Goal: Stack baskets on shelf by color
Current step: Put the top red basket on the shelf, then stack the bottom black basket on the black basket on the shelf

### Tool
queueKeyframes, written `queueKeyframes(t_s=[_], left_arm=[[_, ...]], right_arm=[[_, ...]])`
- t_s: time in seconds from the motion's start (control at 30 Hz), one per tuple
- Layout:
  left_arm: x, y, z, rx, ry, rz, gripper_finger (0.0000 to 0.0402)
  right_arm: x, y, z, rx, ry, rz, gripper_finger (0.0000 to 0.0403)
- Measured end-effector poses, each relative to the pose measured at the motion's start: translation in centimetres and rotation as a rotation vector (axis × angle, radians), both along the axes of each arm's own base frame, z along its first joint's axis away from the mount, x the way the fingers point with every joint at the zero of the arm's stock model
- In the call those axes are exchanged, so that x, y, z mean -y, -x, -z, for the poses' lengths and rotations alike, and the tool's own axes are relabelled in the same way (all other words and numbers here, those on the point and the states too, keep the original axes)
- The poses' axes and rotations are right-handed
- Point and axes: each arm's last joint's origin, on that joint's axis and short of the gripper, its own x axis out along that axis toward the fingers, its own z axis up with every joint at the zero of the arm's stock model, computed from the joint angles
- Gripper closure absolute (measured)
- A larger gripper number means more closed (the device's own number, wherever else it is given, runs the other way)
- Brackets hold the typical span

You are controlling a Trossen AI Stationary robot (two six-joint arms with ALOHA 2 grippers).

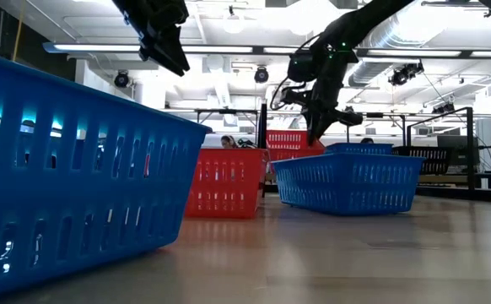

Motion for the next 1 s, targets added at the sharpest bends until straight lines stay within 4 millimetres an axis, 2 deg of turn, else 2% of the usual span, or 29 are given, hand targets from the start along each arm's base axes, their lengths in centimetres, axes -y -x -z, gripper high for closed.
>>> queueKeyframes(t_s=[0.47,0.8,1.0], left_arm=[[0.0,-0.01,-0.01,0.001,0.0,0.0,0.0197],[0.0,-0.01,-0.01,0.001,0.0,0.0,0.0197],[0.0,-0.01,-0.01,0.001,0.0,0.0,0.0197]], right_arm=[[0.18,-0.1,-0.05,0.0,0.034,0.006,0.04],[0.21,-0.09,-0.05,-0.012,0.047,0.019,0.0307],[0.21,-0.09,-0.07,-0.01,0.045,0.021,0.0286]])
